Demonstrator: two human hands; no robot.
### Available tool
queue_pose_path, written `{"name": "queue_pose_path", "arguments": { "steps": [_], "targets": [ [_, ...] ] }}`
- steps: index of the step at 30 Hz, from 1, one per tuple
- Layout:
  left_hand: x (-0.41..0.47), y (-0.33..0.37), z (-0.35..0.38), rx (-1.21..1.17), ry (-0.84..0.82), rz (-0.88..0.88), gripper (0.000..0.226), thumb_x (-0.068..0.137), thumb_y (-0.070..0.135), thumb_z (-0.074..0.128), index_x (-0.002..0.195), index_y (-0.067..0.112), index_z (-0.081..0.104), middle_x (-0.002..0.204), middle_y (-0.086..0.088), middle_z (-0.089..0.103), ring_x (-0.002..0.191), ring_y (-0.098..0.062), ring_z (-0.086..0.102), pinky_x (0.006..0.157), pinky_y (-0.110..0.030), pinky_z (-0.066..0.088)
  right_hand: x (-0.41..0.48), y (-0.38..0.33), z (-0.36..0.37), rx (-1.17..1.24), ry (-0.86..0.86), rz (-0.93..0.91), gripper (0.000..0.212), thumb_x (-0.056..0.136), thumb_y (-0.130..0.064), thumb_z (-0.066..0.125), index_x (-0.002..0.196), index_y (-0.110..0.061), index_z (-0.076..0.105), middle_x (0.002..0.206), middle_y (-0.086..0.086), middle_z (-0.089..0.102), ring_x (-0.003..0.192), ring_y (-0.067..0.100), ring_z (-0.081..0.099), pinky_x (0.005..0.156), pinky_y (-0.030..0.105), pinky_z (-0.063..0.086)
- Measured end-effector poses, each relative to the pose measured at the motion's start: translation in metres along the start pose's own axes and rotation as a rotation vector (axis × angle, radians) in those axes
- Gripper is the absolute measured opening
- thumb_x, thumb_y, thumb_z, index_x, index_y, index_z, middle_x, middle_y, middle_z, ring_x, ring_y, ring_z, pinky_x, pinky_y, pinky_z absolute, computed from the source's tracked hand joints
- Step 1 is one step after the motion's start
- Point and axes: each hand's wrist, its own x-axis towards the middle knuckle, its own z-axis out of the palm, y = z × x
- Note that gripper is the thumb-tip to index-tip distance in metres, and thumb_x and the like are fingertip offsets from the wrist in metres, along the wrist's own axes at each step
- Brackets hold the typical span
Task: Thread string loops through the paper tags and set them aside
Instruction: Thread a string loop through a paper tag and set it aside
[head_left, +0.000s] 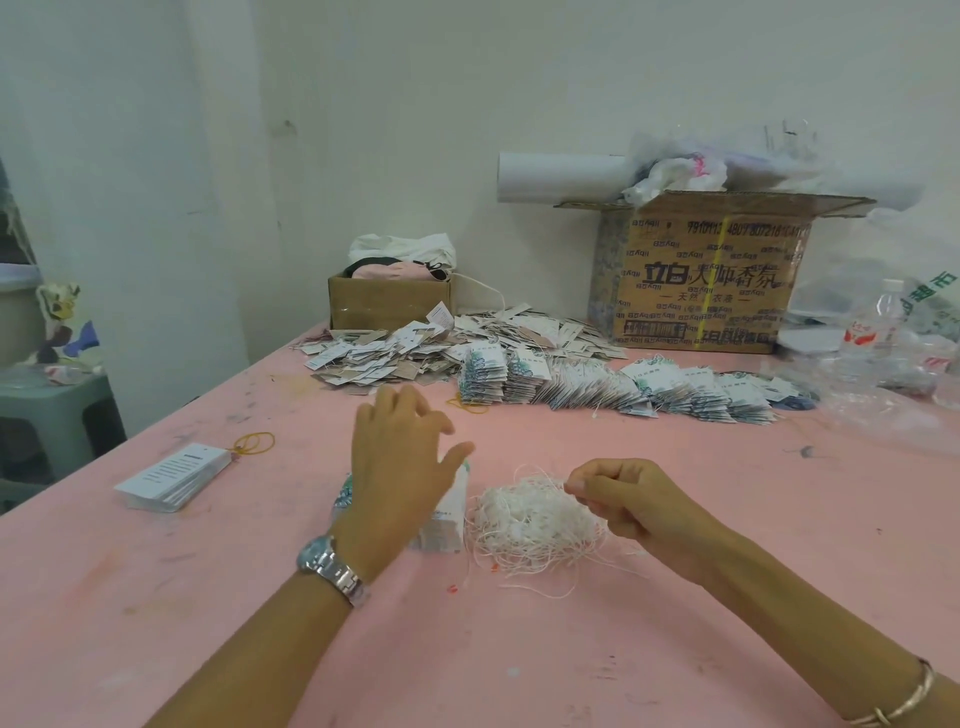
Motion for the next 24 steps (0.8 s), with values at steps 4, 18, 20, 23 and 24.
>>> {"name": "queue_pose_path", "arguments": {
  "steps": [4,18,20,23,24],
  "targets": [
    [0.005,-0.023,0.010,0.109,-0.171,-0.088,0.062,0.080,0.080,0.046,0.120,0.037,0.067,0.118,0.005,0.047,0.115,-0.021,0.033,0.093,-0.034,0.029,-0.001,0.001,0.004,-0.028,-0.009,0.027,0.008,0.081,-0.019,0.074,0.073,-0.017,0.074,0.066,0.000,0.041,0.052,0.009,0.023,0.040,0.014,0.021],
    [0.009,-0.031,0.020,-0.082,-0.124,-0.188,0.052,0.075,0.067,0.067,0.114,0.033,0.064,0.120,0.005,0.050,0.113,-0.019,0.035,0.085,-0.032,0.024,-0.004,0.002,0.007,-0.052,-0.035,0.048,0.013,0.075,-0.024,0.082,0.072,-0.017,0.071,0.062,0.000,0.034,0.051,0.011,0.020,0.042,0.016,0.020],
    [0.010,-0.028,0.015,-0.244,-0.048,-0.219,0.040,0.079,0.057,0.070,0.110,0.032,0.061,0.105,0.012,0.060,0.101,-0.014,0.044,0.082,-0.033,0.029,-0.004,0.002,0.007,-0.035,-0.015,0.047,0.010,0.077,-0.023,0.079,0.073,-0.017,0.072,0.061,0.000,0.033,0.052,0.011,0.020,0.042,0.016,0.019],
    [0.012,-0.018,0.003,-0.752,-0.012,-0.312,0.023,0.087,0.038,0.072,0.101,0.028,0.057,0.088,0.008,0.070,0.078,-0.010,0.064,0.065,-0.032,0.051,-0.003,0.004,0.006,-0.019,0.019,0.026,0.011,0.084,-0.017,0.072,0.073,-0.018,0.073,0.059,-0.002,0.031,0.051,0.011,0.019,0.042,0.016,0.019],
    [0.013,-0.012,-0.003,-0.940,-0.035,-0.344,0.020,0.088,0.033,0.072,0.100,0.026,0.057,0.088,0.004,0.072,0.078,-0.012,0.068,0.057,-0.028,0.053,-0.002,0.003,0.006,-0.015,0.033,0.012,0.010,0.084,-0.018,0.072,0.074,-0.019,0.073,0.058,-0.002,0.031,0.050,0.010,0.019,0.042,0.016,0.019]
  ]
}}
